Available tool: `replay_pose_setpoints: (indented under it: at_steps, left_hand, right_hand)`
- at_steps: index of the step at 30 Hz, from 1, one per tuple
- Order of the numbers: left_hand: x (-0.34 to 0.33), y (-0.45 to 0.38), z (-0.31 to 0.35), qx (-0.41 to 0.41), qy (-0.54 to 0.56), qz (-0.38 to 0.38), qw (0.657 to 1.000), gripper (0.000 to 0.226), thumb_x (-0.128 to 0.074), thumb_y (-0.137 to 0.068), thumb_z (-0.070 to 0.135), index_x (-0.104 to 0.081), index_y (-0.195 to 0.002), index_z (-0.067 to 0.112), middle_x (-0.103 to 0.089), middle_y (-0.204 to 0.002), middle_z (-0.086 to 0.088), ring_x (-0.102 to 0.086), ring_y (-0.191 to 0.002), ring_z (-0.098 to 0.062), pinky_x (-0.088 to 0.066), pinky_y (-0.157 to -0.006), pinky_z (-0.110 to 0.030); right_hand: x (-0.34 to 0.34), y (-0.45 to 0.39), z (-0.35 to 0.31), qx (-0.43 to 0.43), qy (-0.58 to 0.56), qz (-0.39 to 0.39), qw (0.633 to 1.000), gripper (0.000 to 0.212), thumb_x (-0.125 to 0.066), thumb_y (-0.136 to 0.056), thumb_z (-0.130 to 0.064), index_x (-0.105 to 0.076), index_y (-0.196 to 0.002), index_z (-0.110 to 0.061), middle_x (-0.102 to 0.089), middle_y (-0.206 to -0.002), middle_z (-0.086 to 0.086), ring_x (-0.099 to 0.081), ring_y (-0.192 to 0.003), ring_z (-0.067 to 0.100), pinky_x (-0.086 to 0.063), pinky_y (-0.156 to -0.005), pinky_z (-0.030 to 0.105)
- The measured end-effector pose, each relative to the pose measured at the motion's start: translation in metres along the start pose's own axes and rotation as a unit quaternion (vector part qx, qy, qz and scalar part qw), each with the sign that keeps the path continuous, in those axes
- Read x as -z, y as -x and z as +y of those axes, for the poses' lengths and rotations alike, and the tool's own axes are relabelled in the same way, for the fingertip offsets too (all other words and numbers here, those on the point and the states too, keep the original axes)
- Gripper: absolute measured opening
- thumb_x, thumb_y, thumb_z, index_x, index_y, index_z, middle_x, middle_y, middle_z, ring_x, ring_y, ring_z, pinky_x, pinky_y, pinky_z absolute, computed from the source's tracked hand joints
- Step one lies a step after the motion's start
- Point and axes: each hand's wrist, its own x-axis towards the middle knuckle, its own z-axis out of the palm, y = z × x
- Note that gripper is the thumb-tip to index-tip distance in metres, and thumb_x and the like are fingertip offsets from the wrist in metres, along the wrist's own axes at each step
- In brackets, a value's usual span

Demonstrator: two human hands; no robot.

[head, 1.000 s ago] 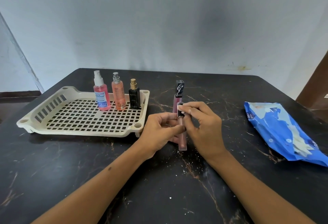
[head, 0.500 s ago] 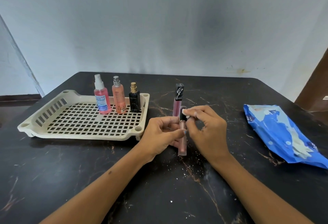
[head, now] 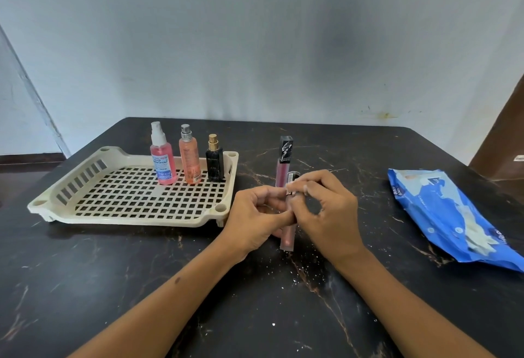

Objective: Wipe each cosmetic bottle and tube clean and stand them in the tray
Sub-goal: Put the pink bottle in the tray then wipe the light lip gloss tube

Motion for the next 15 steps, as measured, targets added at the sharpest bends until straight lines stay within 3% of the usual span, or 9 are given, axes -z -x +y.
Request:
replay_pose_setpoints:
  at_steps: [4, 9, 15]
  left_hand:
    - [-0.0005, 0.0008, -0.0004, -0.004, -0.015, -0.004, 1.0, 0.031, -0.078, -0.067, -0.002, -0.068, -0.094, 0.011, -0.068, -0.071, 0.002, -0.065, -0.058, -0.009, -0.056, -0.048, -0.029]
    - [0.001, 0.0006, -0.002, -0.018, -0.016, -0.004, 1.0, 0.032, -0.073, -0.073, -0.003, -0.069, -0.101, 0.011, -0.07, -0.08, -0.005, -0.067, -0.062, -0.011, -0.057, -0.053, -0.03]
    - [0.0008, -0.0007, -0.0036, -0.007, 0.001, -0.013, 1.0, 0.032, -0.072, -0.074, -0.001, -0.068, -0.105, 0.007, -0.071, -0.084, -0.011, -0.068, -0.073, -0.022, -0.058, -0.059, -0.033]
  right_hand:
    - [0.0002, -0.0035, 0.0051, -0.037, 0.03, 0.023, 0.999, 0.023, -0.06, -0.084, 0.006, -0.073, -0.102, -0.001, -0.065, -0.098, 0.008, -0.057, -0.092, 0.006, -0.045, -0.085, 0.007]
    - [0.0002, 0.0005, -0.0023, 0.016, 0.004, 0.01, 1.0, 0.014, -0.062, -0.078, -0.002, -0.075, -0.082, -0.003, -0.066, -0.086, 0.004, -0.063, -0.081, 0.015, -0.053, -0.073, 0.024]
    - [-0.0008, -0.002, 0.0019, -0.021, 0.012, 0.01, 1.0, 0.023, -0.058, -0.085, 0.002, -0.073, -0.102, -0.001, -0.066, -0.099, 0.007, -0.064, -0.091, 0.016, -0.052, -0.082, 0.02]
